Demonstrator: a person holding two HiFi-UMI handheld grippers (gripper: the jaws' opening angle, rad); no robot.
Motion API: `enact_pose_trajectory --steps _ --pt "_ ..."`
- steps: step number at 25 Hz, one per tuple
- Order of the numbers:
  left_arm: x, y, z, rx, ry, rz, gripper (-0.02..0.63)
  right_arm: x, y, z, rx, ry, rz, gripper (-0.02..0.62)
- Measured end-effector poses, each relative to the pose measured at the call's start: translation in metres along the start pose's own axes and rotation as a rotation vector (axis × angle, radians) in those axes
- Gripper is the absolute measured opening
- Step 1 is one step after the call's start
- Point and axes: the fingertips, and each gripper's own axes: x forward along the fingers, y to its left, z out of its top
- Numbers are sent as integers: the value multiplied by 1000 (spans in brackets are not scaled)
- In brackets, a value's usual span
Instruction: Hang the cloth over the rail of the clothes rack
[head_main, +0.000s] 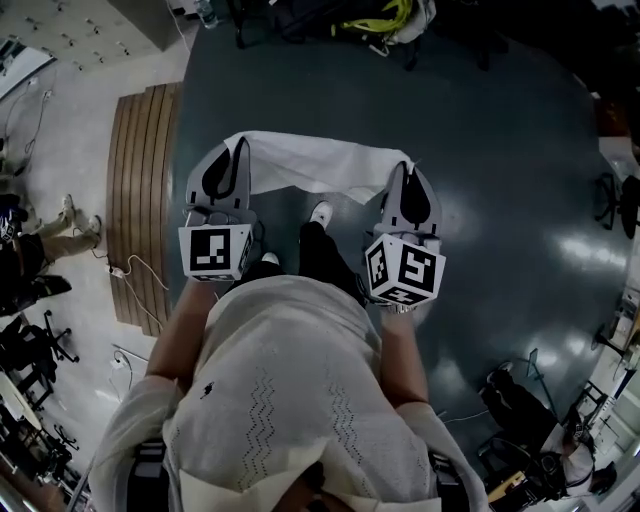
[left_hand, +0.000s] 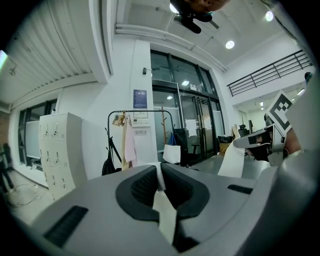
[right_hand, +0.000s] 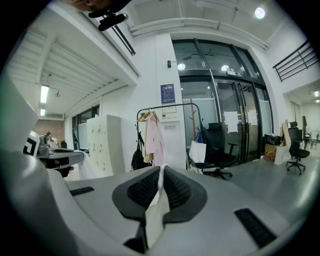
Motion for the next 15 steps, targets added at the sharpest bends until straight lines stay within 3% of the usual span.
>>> enact_pose_trajectory --steps 8,15 --pt "82 -9 9 -20 8 86 18 88 -51 16 -15 3 79 34" --pt "125 -6 15 -40 13 88 18 128 -63 23 -15 24 81 34"
